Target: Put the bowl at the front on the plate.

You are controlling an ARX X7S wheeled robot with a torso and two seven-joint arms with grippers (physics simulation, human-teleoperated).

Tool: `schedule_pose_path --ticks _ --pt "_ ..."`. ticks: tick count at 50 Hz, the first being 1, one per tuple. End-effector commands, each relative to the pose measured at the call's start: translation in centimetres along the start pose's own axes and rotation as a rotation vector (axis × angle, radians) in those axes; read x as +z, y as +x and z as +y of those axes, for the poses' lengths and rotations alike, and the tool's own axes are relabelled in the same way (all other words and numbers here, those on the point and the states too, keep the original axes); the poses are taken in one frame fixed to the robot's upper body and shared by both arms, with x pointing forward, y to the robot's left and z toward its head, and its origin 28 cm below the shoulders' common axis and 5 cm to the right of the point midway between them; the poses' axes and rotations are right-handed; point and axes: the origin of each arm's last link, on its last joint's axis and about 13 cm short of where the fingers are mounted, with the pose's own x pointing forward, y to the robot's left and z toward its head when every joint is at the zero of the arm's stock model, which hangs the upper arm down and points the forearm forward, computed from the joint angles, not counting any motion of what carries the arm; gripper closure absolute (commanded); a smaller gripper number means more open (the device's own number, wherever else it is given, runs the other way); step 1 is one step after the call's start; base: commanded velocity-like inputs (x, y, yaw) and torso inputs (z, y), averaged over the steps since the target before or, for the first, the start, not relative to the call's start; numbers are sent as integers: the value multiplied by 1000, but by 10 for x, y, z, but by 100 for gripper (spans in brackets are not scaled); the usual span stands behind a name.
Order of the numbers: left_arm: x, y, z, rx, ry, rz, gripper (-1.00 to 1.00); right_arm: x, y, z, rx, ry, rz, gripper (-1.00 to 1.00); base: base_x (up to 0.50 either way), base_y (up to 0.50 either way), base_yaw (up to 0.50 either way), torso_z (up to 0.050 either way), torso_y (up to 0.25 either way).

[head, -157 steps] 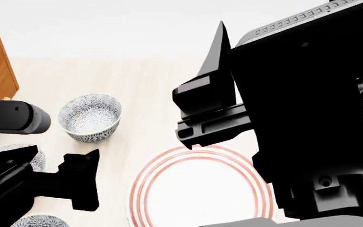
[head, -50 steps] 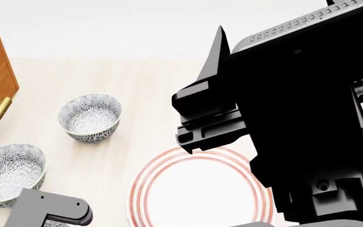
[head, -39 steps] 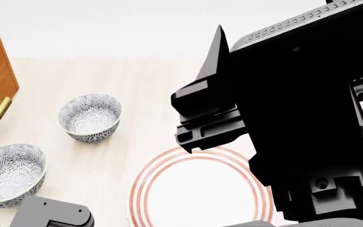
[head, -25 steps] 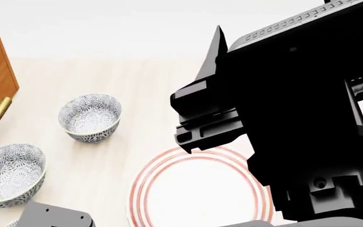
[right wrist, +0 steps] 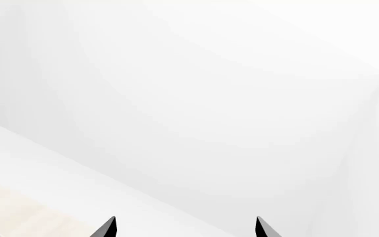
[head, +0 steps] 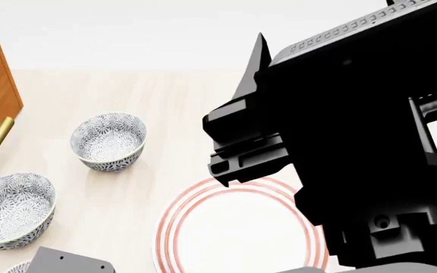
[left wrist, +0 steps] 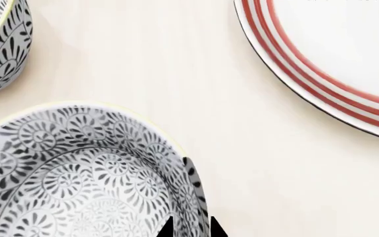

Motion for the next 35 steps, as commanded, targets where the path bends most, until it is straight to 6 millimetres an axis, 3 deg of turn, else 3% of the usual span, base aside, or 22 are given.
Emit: schedule_pose_path --ticks 1,13,35 --pt "-6 4 0 16 -5 27 100 0 -1 1 6 -2 -8 -100 0 0 0 0 0" --pt "-6 -3 -1 78 50 -170 100 0 -1 0 7 -3 -9 -100 2 0 0 -1 0" --pt "4 -19 1 -74 79 -293 100 -1 -1 1 17 3 -8 -100 0 0 0 0 0"
